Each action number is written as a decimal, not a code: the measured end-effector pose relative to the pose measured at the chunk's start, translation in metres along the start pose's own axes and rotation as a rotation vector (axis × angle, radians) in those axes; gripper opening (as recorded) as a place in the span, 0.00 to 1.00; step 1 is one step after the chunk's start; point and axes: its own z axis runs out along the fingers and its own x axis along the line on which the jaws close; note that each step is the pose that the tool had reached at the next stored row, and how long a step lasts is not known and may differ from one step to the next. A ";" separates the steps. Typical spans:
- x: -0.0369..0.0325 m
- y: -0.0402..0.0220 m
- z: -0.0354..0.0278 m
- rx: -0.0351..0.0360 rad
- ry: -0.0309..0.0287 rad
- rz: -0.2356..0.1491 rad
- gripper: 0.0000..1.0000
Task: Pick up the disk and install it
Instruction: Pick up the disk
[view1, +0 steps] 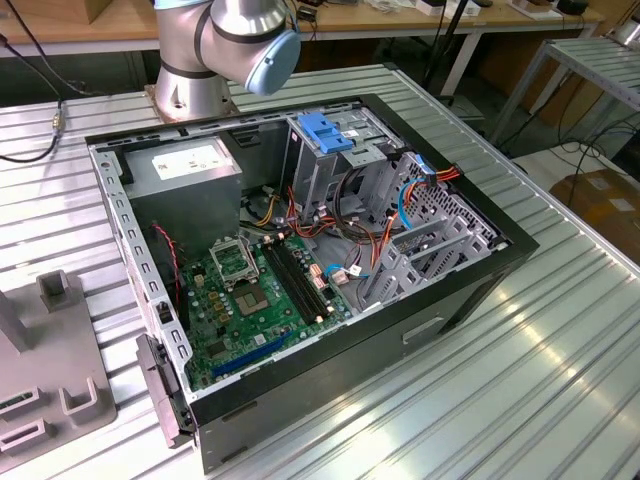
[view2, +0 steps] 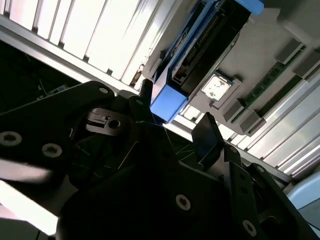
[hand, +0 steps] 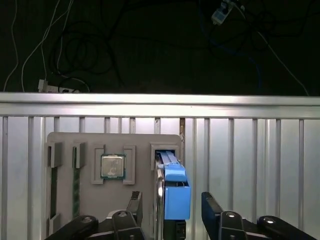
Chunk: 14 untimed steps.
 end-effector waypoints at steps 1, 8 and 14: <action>-0.0001 0.0000 0.0017 0.0001 -0.0001 0.004 0.68; 0.0007 0.0013 0.0331 -0.0002 -0.0189 0.027 0.53; 0.0008 0.0012 0.0356 0.0000 -0.0191 0.027 0.53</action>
